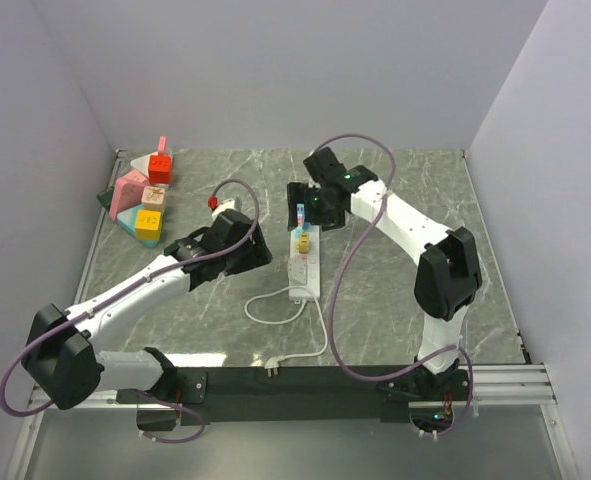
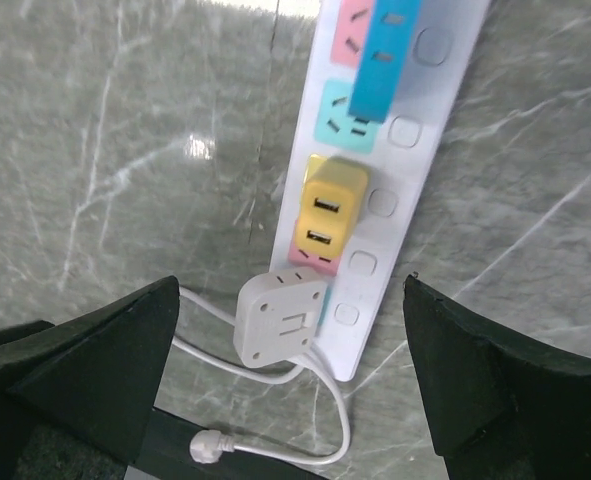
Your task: Pull the plug off the socket
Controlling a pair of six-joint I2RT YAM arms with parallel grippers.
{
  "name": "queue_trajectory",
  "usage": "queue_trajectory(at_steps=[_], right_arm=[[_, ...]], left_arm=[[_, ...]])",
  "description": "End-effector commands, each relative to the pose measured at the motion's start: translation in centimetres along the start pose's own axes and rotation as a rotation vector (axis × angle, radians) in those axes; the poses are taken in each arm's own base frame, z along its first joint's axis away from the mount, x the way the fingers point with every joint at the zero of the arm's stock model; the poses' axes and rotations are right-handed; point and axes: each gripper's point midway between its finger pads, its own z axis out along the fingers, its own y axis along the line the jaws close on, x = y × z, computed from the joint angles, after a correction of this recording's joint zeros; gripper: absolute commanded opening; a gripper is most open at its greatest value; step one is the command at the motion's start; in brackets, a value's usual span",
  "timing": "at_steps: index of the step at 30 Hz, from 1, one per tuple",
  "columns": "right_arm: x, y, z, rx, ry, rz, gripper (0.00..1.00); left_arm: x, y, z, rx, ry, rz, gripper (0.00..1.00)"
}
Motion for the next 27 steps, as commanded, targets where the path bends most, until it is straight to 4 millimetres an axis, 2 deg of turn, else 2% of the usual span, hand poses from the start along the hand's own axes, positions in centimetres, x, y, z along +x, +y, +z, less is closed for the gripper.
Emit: queue_trajectory(at_steps=[1,3,7,12,16,19,24,27], right_arm=[[1.5,-0.3,1.3,0.053,0.028,-0.007,0.98],[2.0,-0.1,1.7,0.052,0.033,-0.001,0.95],[1.5,-0.2,2.4,0.069,0.022,-0.007,0.89],[1.4,-0.6,3.7,0.103,0.057,-0.048,0.76],[1.7,-0.5,4.8,0.110,0.080,-0.060,0.72],[1.9,-0.9,5.7,0.131,0.099,-0.057,0.67],[1.8,-0.9,6.7,0.136,0.109,-0.061,0.55],[2.1,-1.0,7.3,0.141,0.128,-0.070,0.42]], left_arm=[[-2.1,-0.3,-0.3,0.061,-0.060,-0.011,0.70],[-2.6,-0.6,0.9,0.071,-0.065,0.020,0.62],[-3.3,-1.2,3.7,0.076,-0.041,0.060,0.49],[-5.1,-2.4,4.9,0.130,-0.036,0.035,0.37],[-5.5,-2.6,6.0,0.148,-0.029,0.024,0.33],[-5.9,-3.4,6.3,0.200,-0.034,0.027,0.32],[-5.8,-4.4,7.6,0.274,-0.014,0.070,0.29],[-4.9,-4.7,8.6,0.319,0.038,0.089,0.22]])
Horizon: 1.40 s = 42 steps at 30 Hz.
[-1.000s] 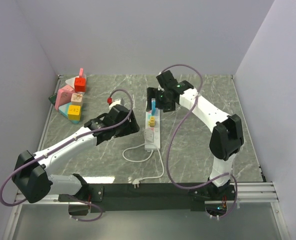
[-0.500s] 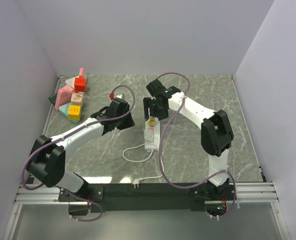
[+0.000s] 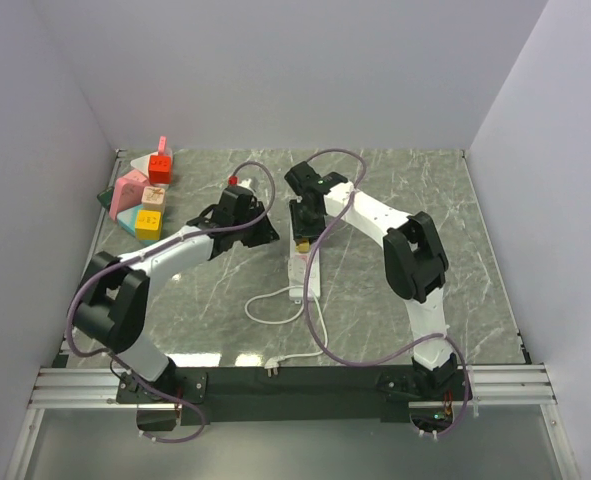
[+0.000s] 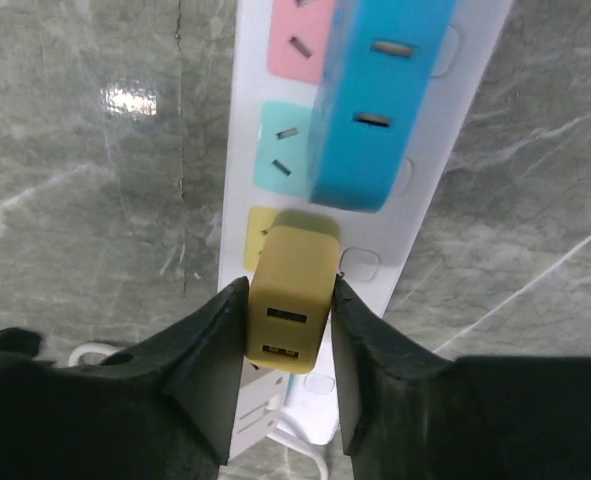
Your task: Pull the plug off the socket
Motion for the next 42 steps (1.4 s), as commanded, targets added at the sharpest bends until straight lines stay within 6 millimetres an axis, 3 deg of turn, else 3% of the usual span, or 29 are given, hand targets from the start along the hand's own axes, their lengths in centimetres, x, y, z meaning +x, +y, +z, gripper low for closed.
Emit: queue_trajectory(at_steps=[1,4,6,8,14,19,29,37,42], right_arm=[[-1.1,0.5,-0.3,0.001,-0.024,-0.018,0.38],[-0.9,0.4,-0.7,-0.001,-0.024,-0.026,0.16],[-0.5,0.2,-0.8,-0.002,-0.017,-0.034,0.08],[-0.2,0.0,-1.0,-0.006,-0.011,-0.051,0.00],[0.6,0.3,-1.3,-0.038,0.007,-0.097,0.00],[0.6,0.4,-1.9,-0.046,0.001,-0.105,0.00],[0.1,1.1,-3.3,-0.090,-0.026,-0.098,0.00],[-2.0,2.2,-8.4,-0.129,-0.134,-0.084,0.00],[-3.2,1.9,-12.1,-0.139,-0.202,-0.062,0.00]], left_arm=[[-1.2,-2.2,1.0,0.134,0.003,0.052,0.20],[-0.2,-2.5,2.1,0.179,0.045,0.055,0.13],[0.3,-3.2,2.4,0.238,0.071,0.063,0.03],[0.4,-4.0,2.9,0.290,0.072,0.059,0.01],[1.2,-5.5,3.9,0.406,0.098,0.005,0.01],[2.1,-2.9,7.2,0.263,0.146,-0.055,0.01],[5.3,1.0,9.1,0.065,0.181,-0.098,0.01],[10.4,6.1,9.9,-0.105,0.271,-0.119,0.01],[12.0,7.2,9.7,-0.122,0.287,-0.137,0.01]])
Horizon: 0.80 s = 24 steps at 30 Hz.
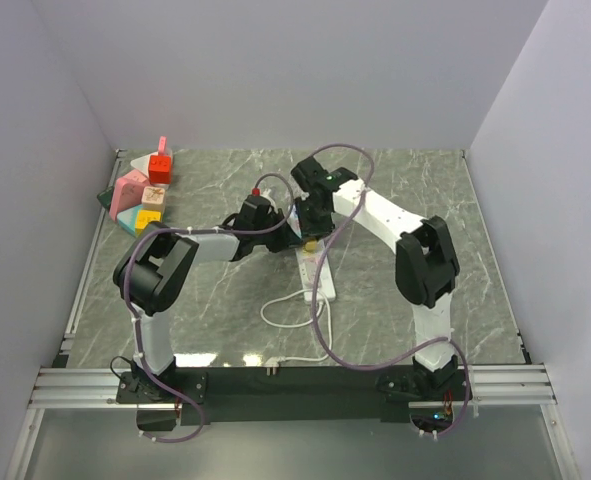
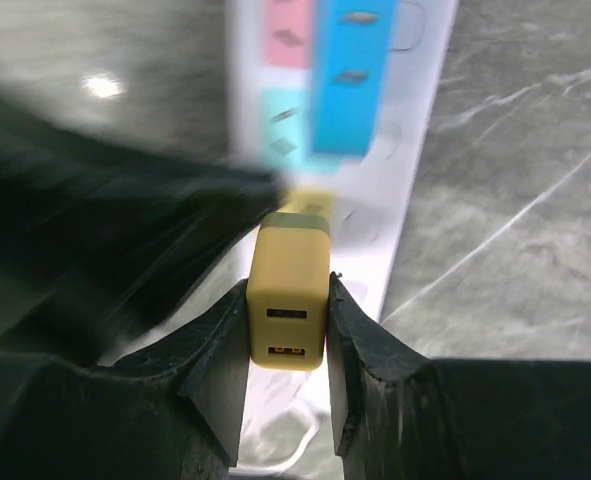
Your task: Pull the plug off the socket
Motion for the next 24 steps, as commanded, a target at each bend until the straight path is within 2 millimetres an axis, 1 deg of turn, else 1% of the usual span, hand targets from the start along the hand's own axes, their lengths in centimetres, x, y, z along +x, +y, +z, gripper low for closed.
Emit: queue_trajectory(at_steps=[1,2,5,6,7,8,9,10,11,12,13,14,15,16,17,18,19,20,21,22,23,24], right_arm=[[-3.8,2.6,-9.7,-0.153,-0.214,0.012,0.00],[-3.9,2.5,-10.1,-0.155,-0.220,0.012,0.00],[-3.9,1.6,-10.5,-0.120,-0.215,0.022,0.00],[-4.0,1.1,-11.1,-0.105,-0.231,0.030,0.00],[-4.2,0.3,-11.5,-0.087,-0.247,0.054,0.00],[-4.0,-1.1,-11.3,-0.049,-0.251,0.080,0.00],[-5.2,-3.6,-12.8,-0.031,-0.317,0.145,0.00],[-5.6,-5.5,-13.2,0.003,-0.353,0.196,0.00],[-4.7,-7.6,-12.4,0.037,-0.345,0.239,0.00],[-6.1,-11.2,-13.7,0.058,-0.427,0.330,0.00],[-6.2,-13.2,-13.7,0.077,-0.447,0.381,0.00],[-6.0,-15.0,-13.1,0.075,-0.438,0.428,0.00],[-6.8,-16.5,-12.8,0.070,-0.460,0.465,0.00],[-7.2,-19.8,-12.8,0.096,-0.479,0.546,0.00],[-8.0,-20.8,-12.7,0.081,-0.495,0.577,0.00],[-8.9,-22.0,-11.4,0.063,-0.493,0.610,0.00],[-9.3,-24.0,-10.9,0.059,-0.495,0.680,0.00],[-10.5,-25.6,-11.2,0.048,-0.520,0.722,0.00],[-11.1,-26.6,-9.3,0.025,-0.496,0.754,0.00],[-11.7,-27.4,-8.8,0.006,-0.498,0.807,0.00],[-12.4,-29.3,-8.9,-0.004,-0.524,0.853,0.00],[-13.5,-30.0,-7.8,-0.052,-0.545,0.876,0.00]], left_arm=[[6.6,10.1,-0.1,-0.326,0.144,-0.050,0.01],[6.7,10.1,0.0,-0.329,0.149,-0.048,0.01],[6.3,9.5,0.1,-0.327,0.147,-0.029,0.01],[6.3,9.4,0.1,-0.324,0.148,-0.029,0.01],[5.7,8.6,0.0,-0.309,0.137,-0.024,0.01],[5.5,8.1,-0.1,-0.296,0.135,-0.024,0.01],[5.3,7.6,-0.2,-0.283,0.133,-0.024,0.01],[4.2,6.0,-0.5,-0.248,0.110,-0.014,0.01],[3.7,5.1,-0.8,-0.230,0.102,-0.006,0.01],[3.2,4.1,-1.1,-0.209,0.093,0.000,0.01],[1.6,1.8,-1.5,-0.162,0.054,0.022,0.01],[1.4,1.3,-2.0,-0.163,0.061,0.031,0.01],[1.0,0.3,-2.3,-0.139,0.058,0.043,0.01],[-0.2,-1.5,-2.7,-0.103,0.036,0.063,0.01],[-0.5,-2.1,-3.0,-0.096,0.036,0.069,0.01],[-0.9,-2.8,-3.2,-0.083,0.031,0.075,0.01],[-1.9,-4.4,-3.6,-0.050,0.015,0.091,0.01],[-2.2,-5.0,-3.8,-0.039,0.011,0.102,0.01],[-2.7,-6.0,-4.3,-0.021,0.003,0.112,0.01],[-3.0,-6.5,-4.6,-0.014,-0.001,0.115,0.01],[-3.1,-7.0,-4.9,-0.001,0.001,0.123,0.01],[-3.6,-7.9,-5.4,0.023,-0.015,0.134,0.01]])
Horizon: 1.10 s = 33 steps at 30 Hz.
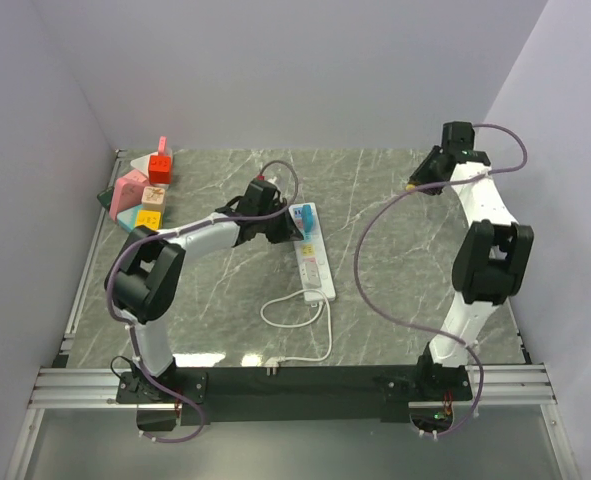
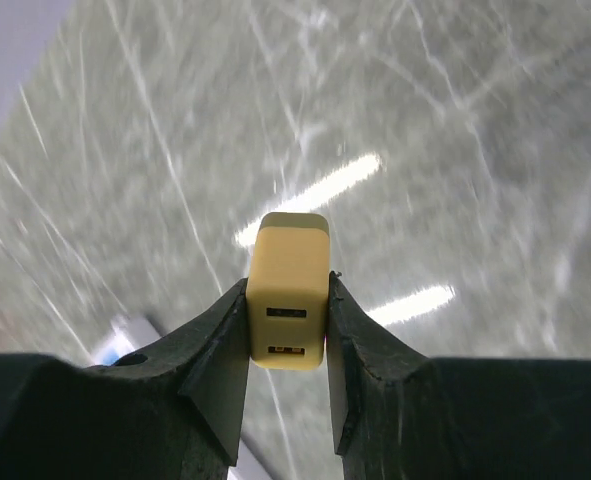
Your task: Pull the plug off the socket
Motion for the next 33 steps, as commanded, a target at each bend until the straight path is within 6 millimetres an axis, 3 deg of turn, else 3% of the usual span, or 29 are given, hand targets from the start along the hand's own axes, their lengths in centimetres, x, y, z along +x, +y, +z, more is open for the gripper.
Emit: queue_trajectory(at_steps=[1,3,7,9,15,16,18,20,21,24,26,28,30,31,32,33], right_arm=[[-4.2,2.3,2.7,-0.176,-0.051,0.185,0.00],[-4.7,0.9,5.0,-0.184,-0.040,0.252,0.00],[-6.5,0.6,8.2,-0.211,-0.054,0.323,0.00],[-6.4,0.3,10.0,-0.219,-0.049,0.346,0.00],[-7.9,0.9,13.0,-0.298,-0.080,0.452,0.00],[-9.0,1.4,13.0,-0.318,-0.094,0.473,0.00],[-8.5,1.0,14.8,-0.303,-0.063,0.500,0.01],[-9.5,1.5,15.0,-0.314,-0.073,0.507,0.17],[-9.2,1.3,15.5,-0.300,-0.058,0.513,0.35],[-9.8,1.5,15.0,-0.295,-0.067,0.482,0.56],[-9.9,1.3,14.3,-0.278,-0.062,0.469,0.59],[-8.7,0.4,13.9,-0.227,-0.039,0.454,0.61],[-8.9,0.2,11.7,-0.210,-0.058,0.431,0.65],[-7.6,-0.9,11.6,-0.166,-0.046,0.437,0.66],[-8.1,-0.4,9.3,-0.177,-0.065,0.428,0.68],[-6.8,-1.1,8.8,-0.154,-0.050,0.409,0.68]], left_arm=[[-2.5,-4.8,-3.5,0.108,-0.060,0.080,0.01],[-2.6,-5.1,-3.7,0.118,-0.063,0.093,0.01],[-2.4,-4.6,-3.2,0.119,-0.049,0.086,0.01],[-2.2,-4.5,-3.0,0.127,-0.043,0.083,0.01],[-2.3,-3.9,-2.2,0.131,-0.043,0.067,0.01],[-2.3,-3.5,-1.8,0.124,-0.039,0.057,0.01],[-2.2,-3.0,-1.1,0.125,-0.029,0.044,0.01],[-1.9,-2.7,-0.6,0.128,-0.014,0.040,0.01],[-1.7,-2.3,0.1,0.118,-0.003,0.036,0.01],[-1.4,-1.8,0.8,0.117,0.007,0.025,0.04],[-1.1,-1.6,1.0,0.113,0.018,0.016,0.07],[-1.3,-1.5,1.3,0.120,0.007,0.020,0.07],[-1.1,-1.3,1.3,0.115,0.007,0.018,0.06],[-1.1,-1.4,1.2,0.119,0.005,0.019,0.07],[-1.1,-1.3,1.0,0.118,0.000,0.017,0.10],[-1.1,-1.3,0.8,0.120,-0.004,0.019,0.11]])
